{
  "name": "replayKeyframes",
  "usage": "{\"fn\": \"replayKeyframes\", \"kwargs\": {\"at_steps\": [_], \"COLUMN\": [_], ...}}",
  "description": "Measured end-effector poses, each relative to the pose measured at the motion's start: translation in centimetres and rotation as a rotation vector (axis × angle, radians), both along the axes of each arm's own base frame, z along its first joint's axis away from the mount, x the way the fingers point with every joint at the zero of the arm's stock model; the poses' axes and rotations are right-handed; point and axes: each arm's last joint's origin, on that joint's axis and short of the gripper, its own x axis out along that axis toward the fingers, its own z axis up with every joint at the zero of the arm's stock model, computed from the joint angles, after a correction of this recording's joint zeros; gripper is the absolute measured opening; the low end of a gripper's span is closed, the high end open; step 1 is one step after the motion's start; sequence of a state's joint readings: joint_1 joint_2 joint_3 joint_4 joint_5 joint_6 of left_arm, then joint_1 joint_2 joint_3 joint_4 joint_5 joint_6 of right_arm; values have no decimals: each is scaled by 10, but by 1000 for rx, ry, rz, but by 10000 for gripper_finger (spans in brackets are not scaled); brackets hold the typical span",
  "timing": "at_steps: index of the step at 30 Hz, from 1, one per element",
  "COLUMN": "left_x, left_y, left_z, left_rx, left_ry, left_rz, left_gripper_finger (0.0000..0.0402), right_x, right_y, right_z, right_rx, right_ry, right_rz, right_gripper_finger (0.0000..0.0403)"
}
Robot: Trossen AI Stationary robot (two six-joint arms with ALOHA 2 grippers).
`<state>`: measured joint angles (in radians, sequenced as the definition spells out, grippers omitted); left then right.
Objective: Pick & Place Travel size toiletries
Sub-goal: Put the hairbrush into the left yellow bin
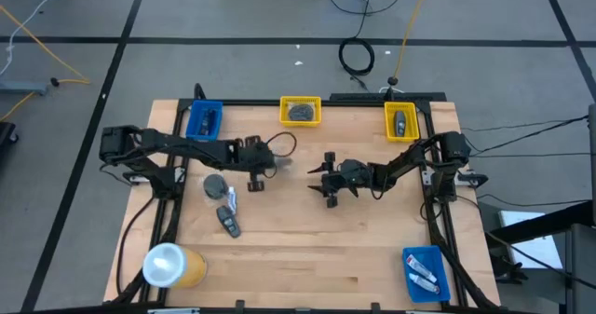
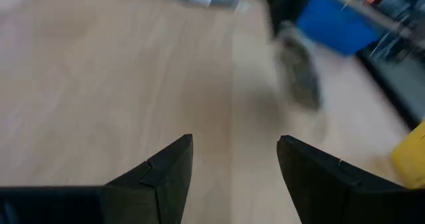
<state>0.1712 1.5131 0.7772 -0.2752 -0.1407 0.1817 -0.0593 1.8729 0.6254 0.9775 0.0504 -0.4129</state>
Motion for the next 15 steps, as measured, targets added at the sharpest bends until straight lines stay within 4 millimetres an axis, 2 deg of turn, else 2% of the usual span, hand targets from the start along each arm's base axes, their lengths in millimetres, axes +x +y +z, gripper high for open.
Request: {"fn": "replayKeyframes", "kwargs": {"at_steps": [5,10,15], "left_x": [9,12,12], "left_y": [0,-1,-1], "left_z": [10,13,12], "left_rx": [-238,-302,-310], "left_ry": [-148,-192,-197], "left_rz": [-83,-126,-117], "left_gripper_finger": [1,2,4], "right_x": [2,1,-5], "right_y": [2,3,-4], "right_z": [5,16,41], "right_rx": [-24,6,88], "right_ry": [-51,-76,-112], "right_rz": [12,5,-45], "right_gripper_finger": [216,255,289]}}
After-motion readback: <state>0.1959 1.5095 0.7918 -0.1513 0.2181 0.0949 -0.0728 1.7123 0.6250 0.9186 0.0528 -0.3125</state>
